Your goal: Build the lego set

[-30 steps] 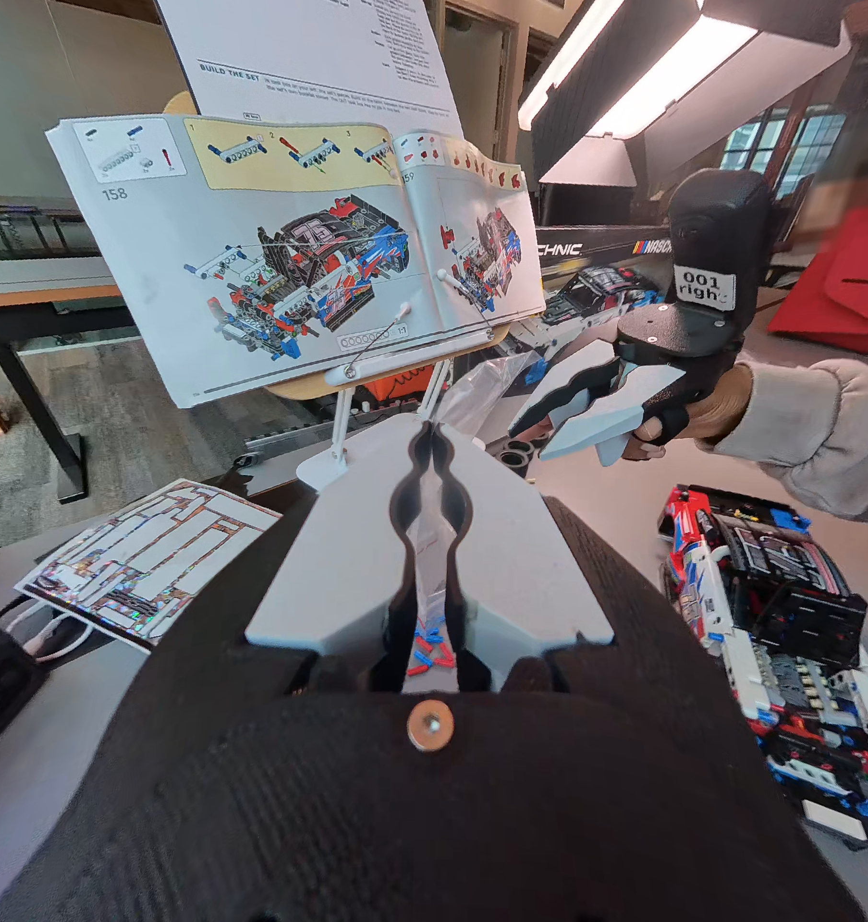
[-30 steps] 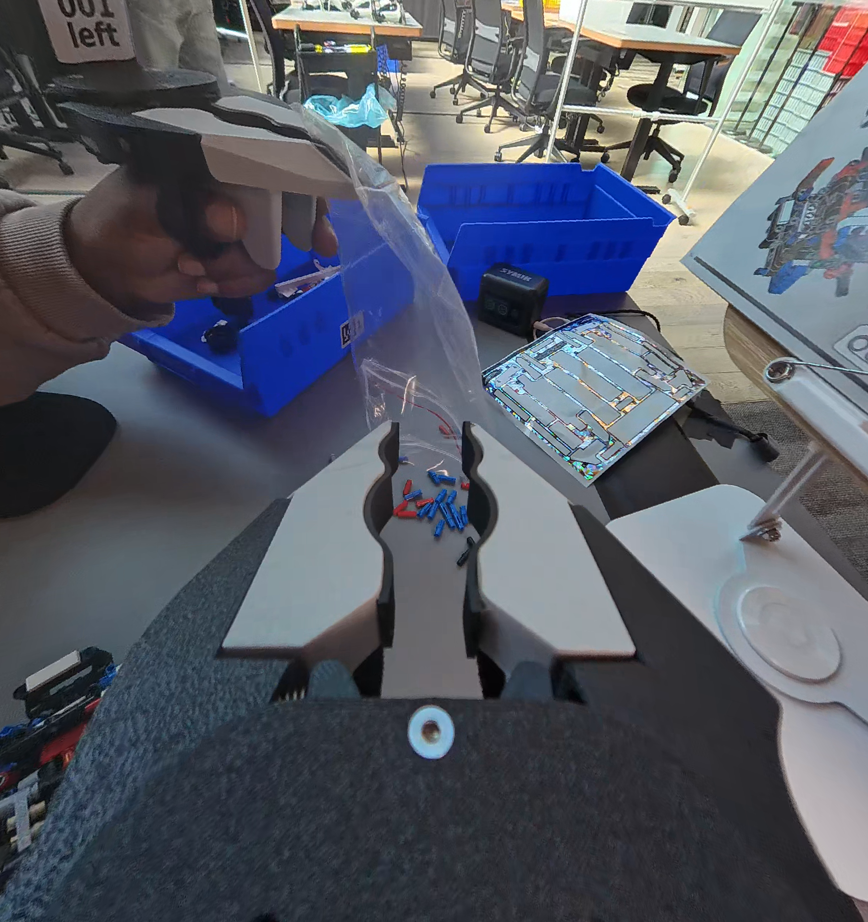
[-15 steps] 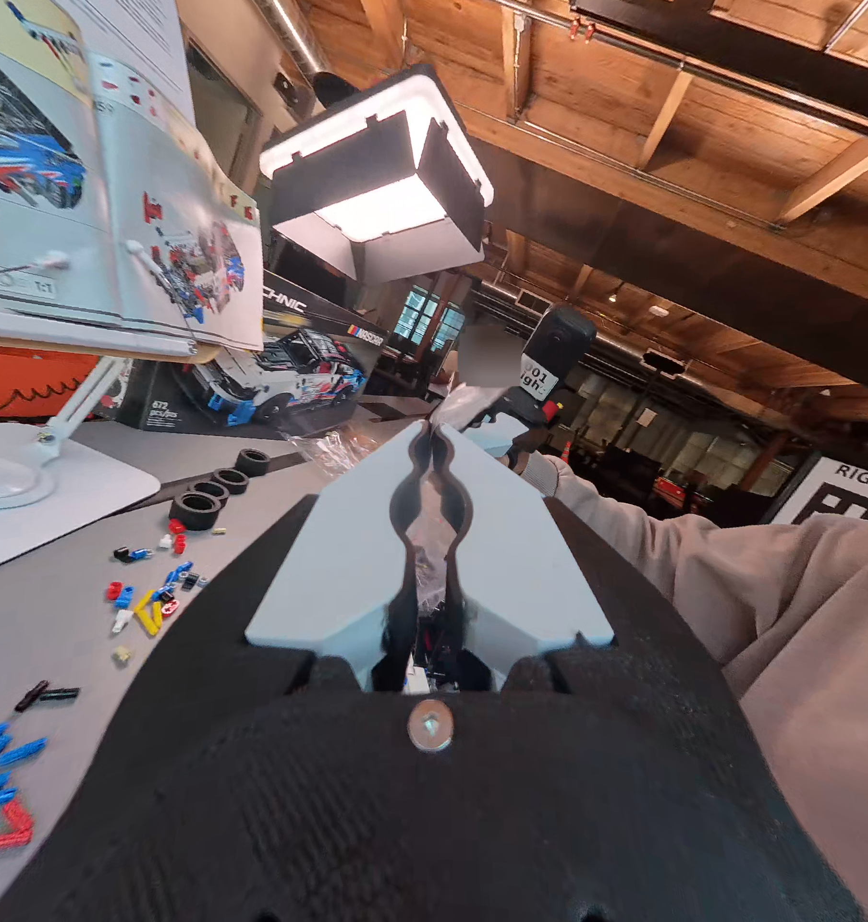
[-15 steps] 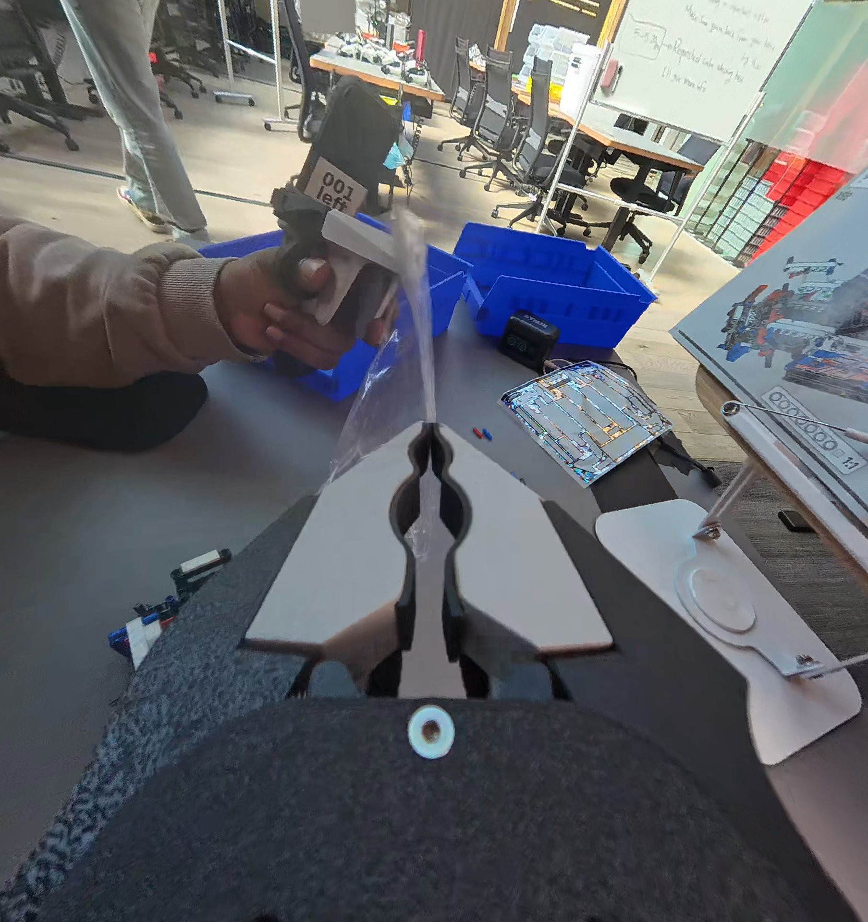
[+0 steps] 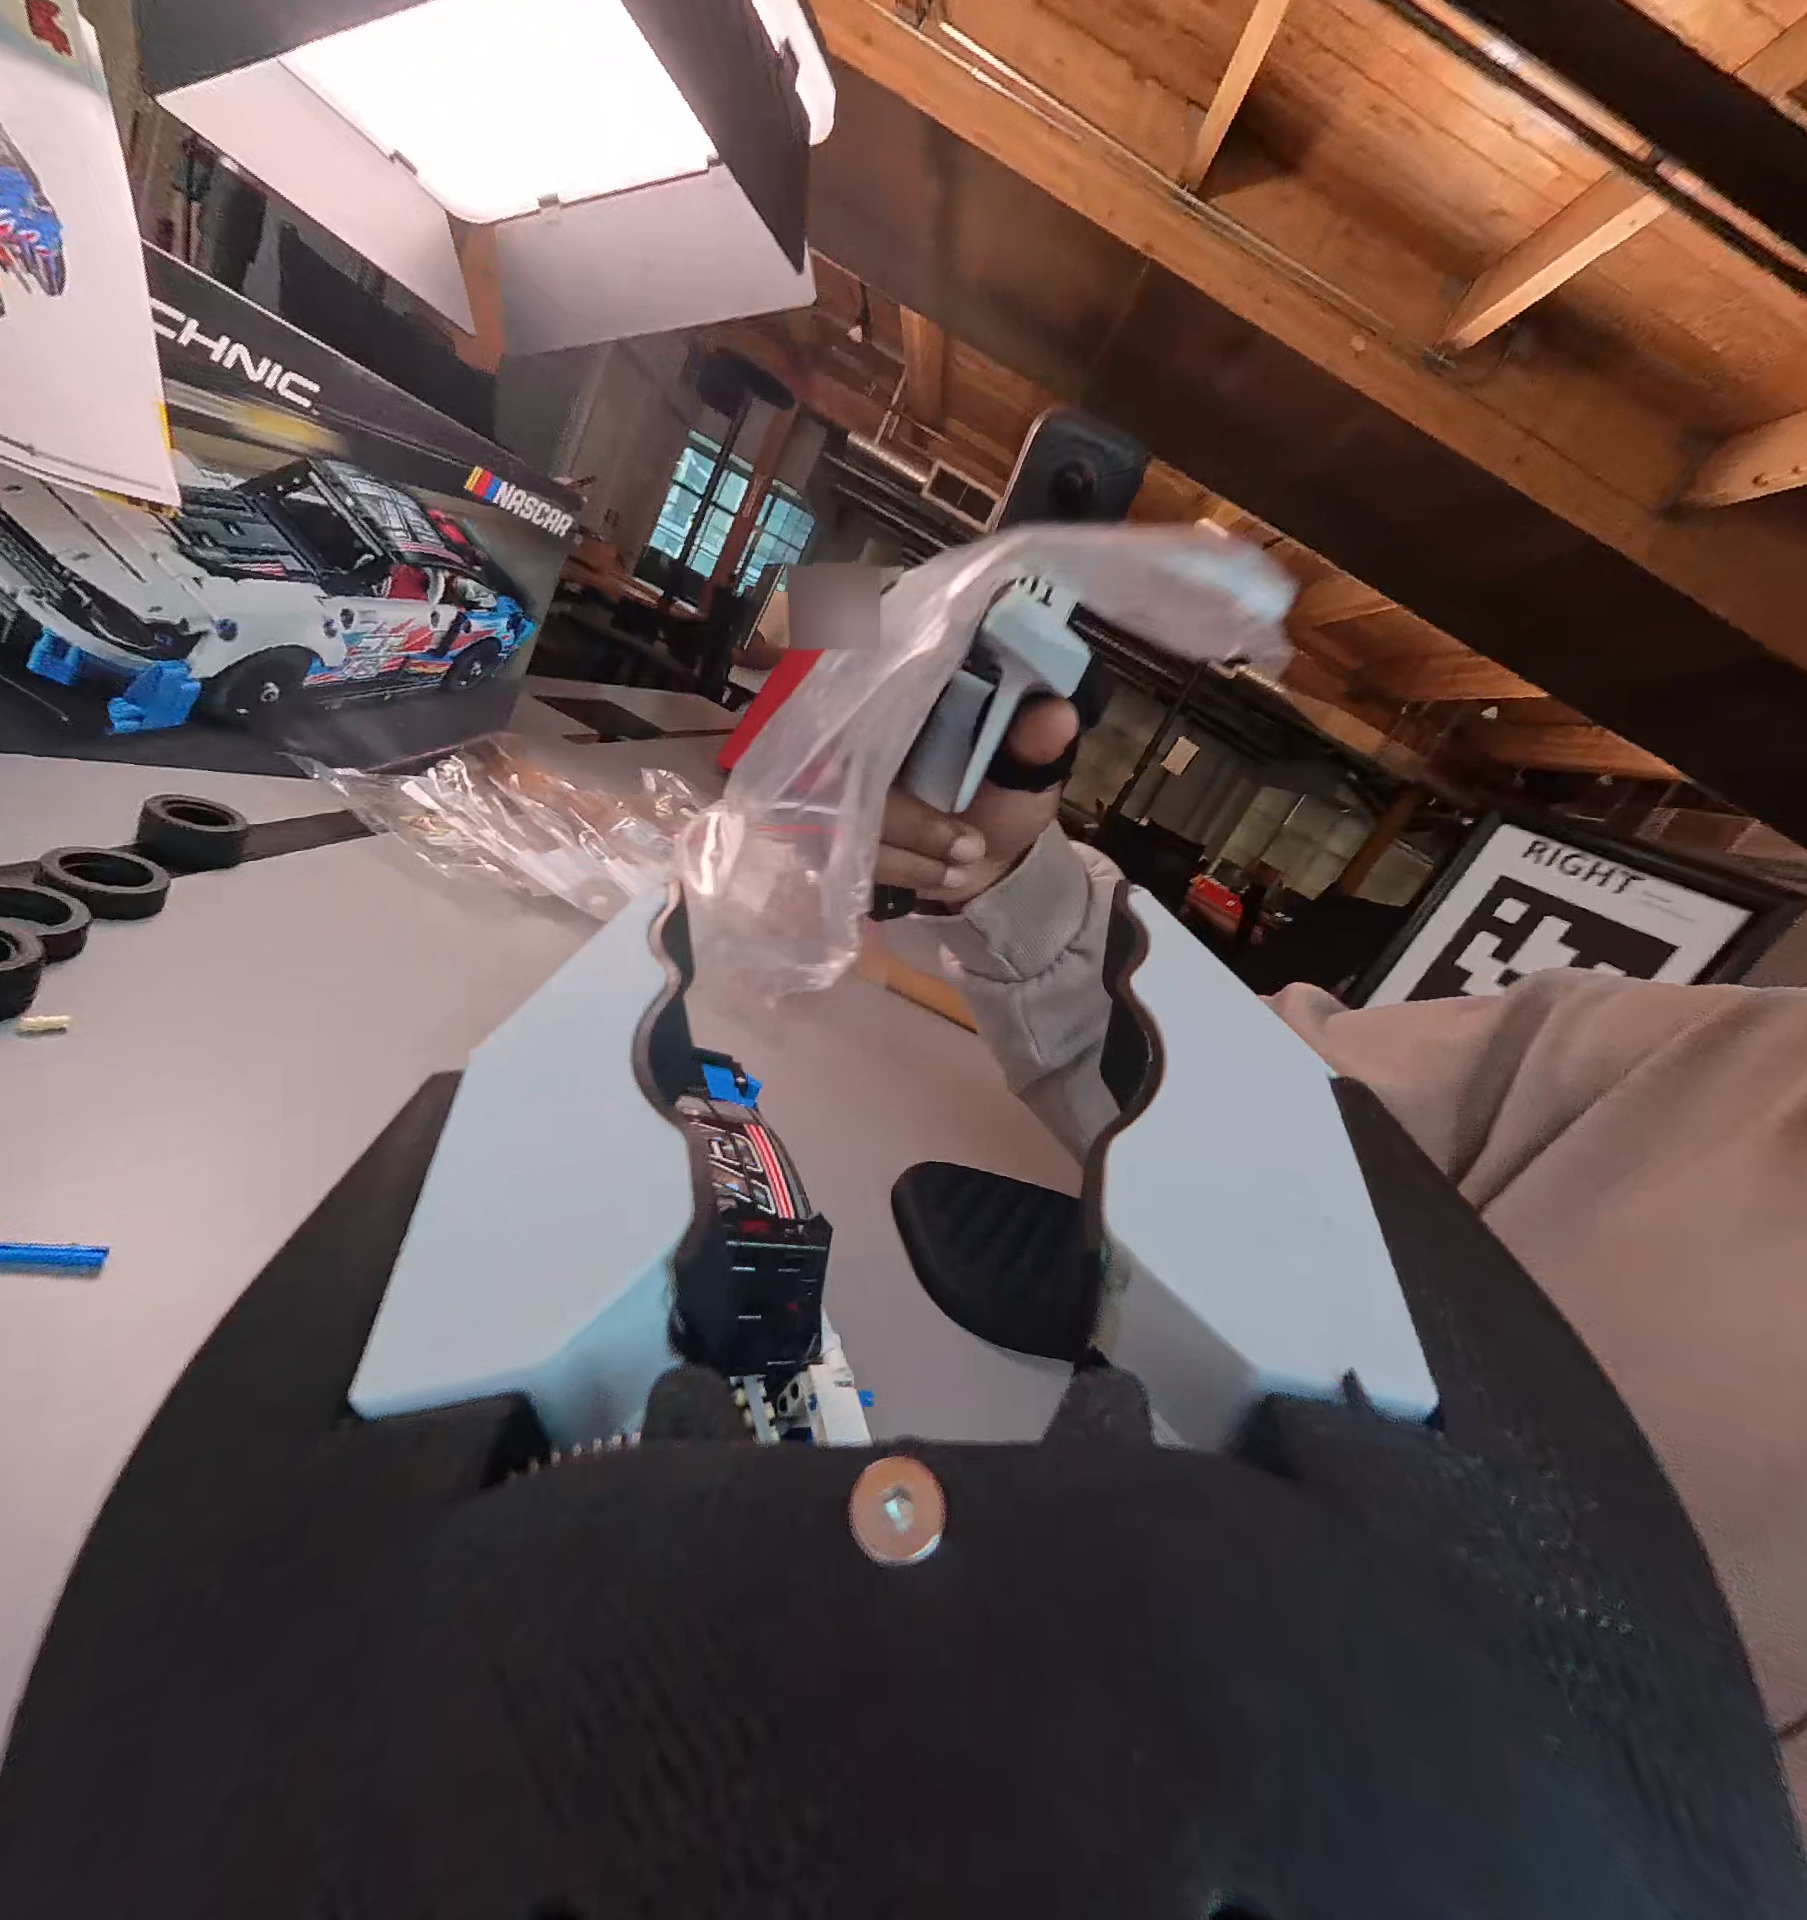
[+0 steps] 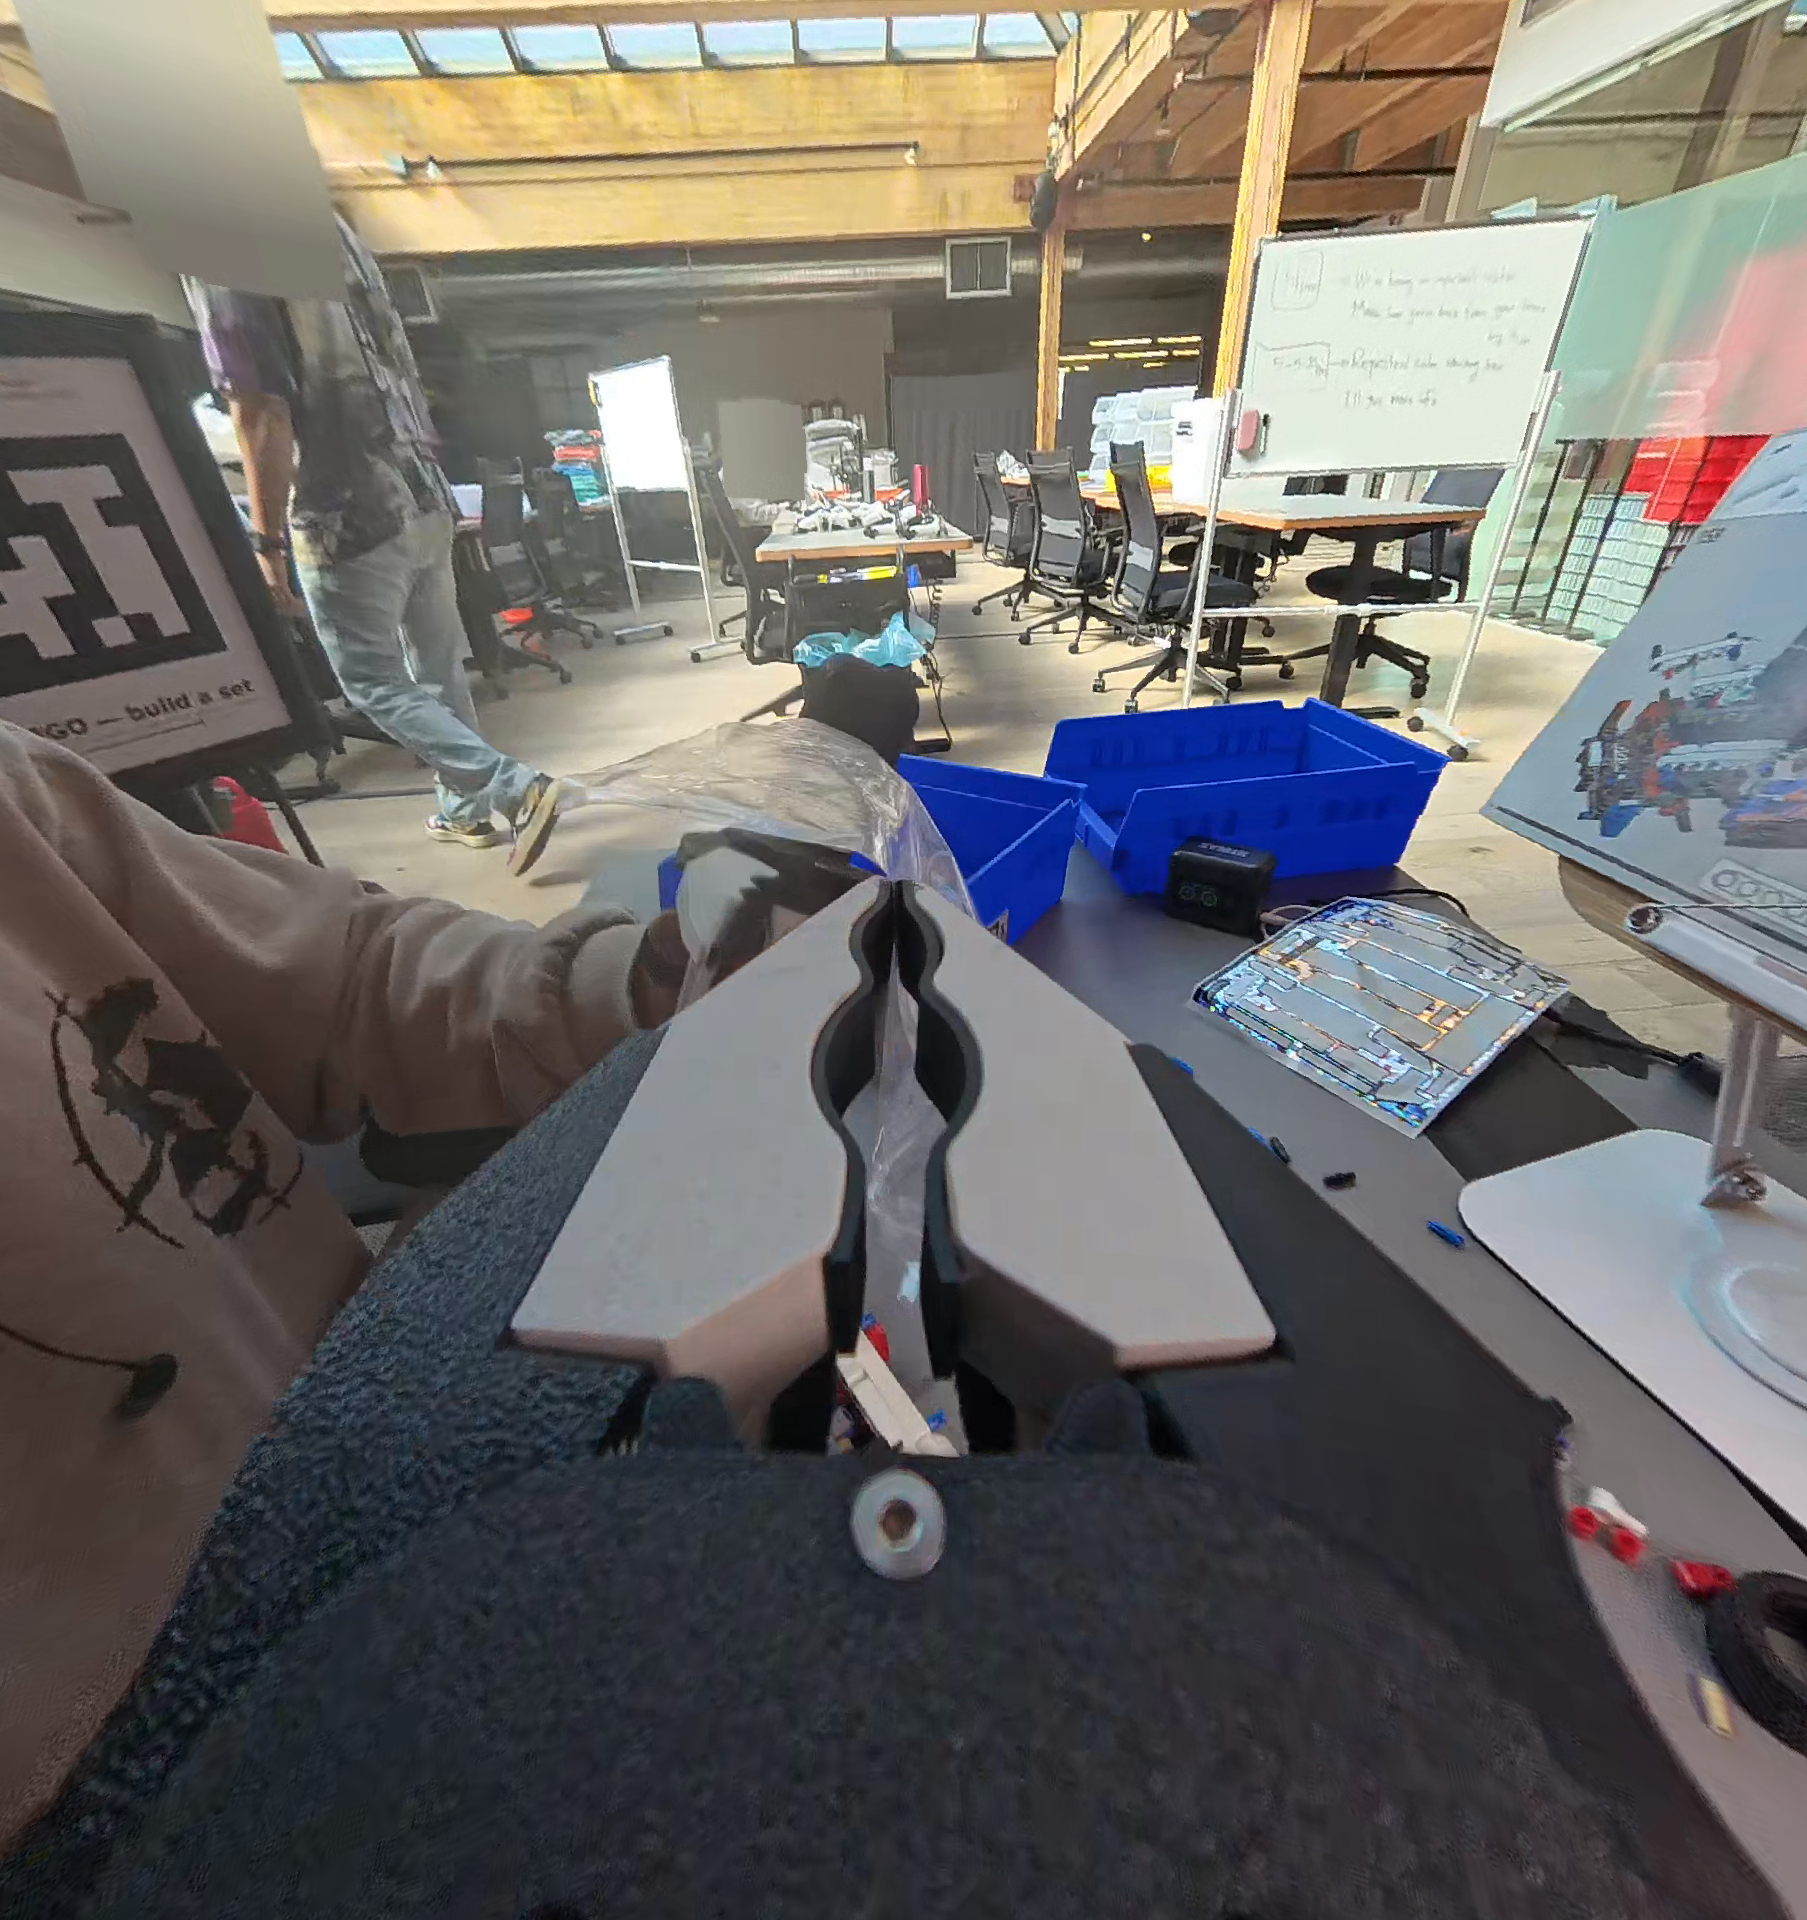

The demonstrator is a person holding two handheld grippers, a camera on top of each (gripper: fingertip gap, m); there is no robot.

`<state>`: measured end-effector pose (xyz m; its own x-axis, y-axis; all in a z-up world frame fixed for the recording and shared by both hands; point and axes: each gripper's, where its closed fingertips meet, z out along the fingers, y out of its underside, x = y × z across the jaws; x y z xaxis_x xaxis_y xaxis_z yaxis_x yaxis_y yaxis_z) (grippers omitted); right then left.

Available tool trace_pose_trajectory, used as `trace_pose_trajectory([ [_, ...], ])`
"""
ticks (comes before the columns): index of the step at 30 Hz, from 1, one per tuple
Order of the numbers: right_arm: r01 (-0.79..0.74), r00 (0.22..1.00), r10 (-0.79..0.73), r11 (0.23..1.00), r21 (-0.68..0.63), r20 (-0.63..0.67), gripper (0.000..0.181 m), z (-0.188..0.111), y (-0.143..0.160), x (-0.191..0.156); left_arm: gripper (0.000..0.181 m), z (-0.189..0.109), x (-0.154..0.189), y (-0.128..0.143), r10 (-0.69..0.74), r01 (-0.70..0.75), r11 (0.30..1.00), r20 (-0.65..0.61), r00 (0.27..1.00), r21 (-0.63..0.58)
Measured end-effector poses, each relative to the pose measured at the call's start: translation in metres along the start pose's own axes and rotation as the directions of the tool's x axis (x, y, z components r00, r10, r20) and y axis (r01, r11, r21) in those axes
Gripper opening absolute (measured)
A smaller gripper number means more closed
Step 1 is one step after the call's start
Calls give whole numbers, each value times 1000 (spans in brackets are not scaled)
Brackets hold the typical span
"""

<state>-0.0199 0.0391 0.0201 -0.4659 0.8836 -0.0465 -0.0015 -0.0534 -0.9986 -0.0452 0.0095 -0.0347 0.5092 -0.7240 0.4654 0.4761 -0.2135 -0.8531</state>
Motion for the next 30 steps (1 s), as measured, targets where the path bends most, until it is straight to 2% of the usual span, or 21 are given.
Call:
trace_pose_trajectory([
  [3,-67,997,64,995,68,46,0,5,-9,-11,70,11,-23,13,139,-133,990,126,982,-56],
  [4,-88,995,83,993,85,55,0,4,-12,-13,59,9,-24,11,141,-136,990,118,983,-46],
  [6,-111,993,107,989,97,40,0,-2,-13,-10,0,6,-3,13,113,-115,992,-31,993,-48],
  [8,-73,997,74,996,43,-36,0,-13,-3,1,0,1,5,19,172,-176,979,-48,984,-104],
  [11,-117,993,116,993,-25,-26,0,-25,16,-2,0,-14,15,15,201,-206,970,-54,978,-128],
  [13,-122,993,121,991,-62,-12,0,-28,29,-8,0,-22,19,24,179,-190,965,-76,981,-179],
  [17,-172,985,174,984,-52,23,0,-29,35,-15,0,-28,28,31,130,-144,972,-86,988,-188],
  [19,-124,992,123,990,-62,-8,0,-29,39,-15,0,-29,30,37,110,-123,969,-73,991,-215],
  [22,-58,998,57,998,-32,-23,25,-29,37,-22,0,-30,33,52,58,-73,961,-62,996,-268],
  [25,-16,999,13,997,-71,-50,35,-29,41,-25,0,-30,37,69,17,-43,952,-85,996,-304],
  [27,7,999,-11,997,-83,-48,0,-31,41,-29,0,-29,38,79,17,-46,943,-89,996,-331],
  [30,-10,1000,7,995,-99,-27,0,-39,38,-39,0,-29,39,75,-35,7,955,-91,995,-296],
])
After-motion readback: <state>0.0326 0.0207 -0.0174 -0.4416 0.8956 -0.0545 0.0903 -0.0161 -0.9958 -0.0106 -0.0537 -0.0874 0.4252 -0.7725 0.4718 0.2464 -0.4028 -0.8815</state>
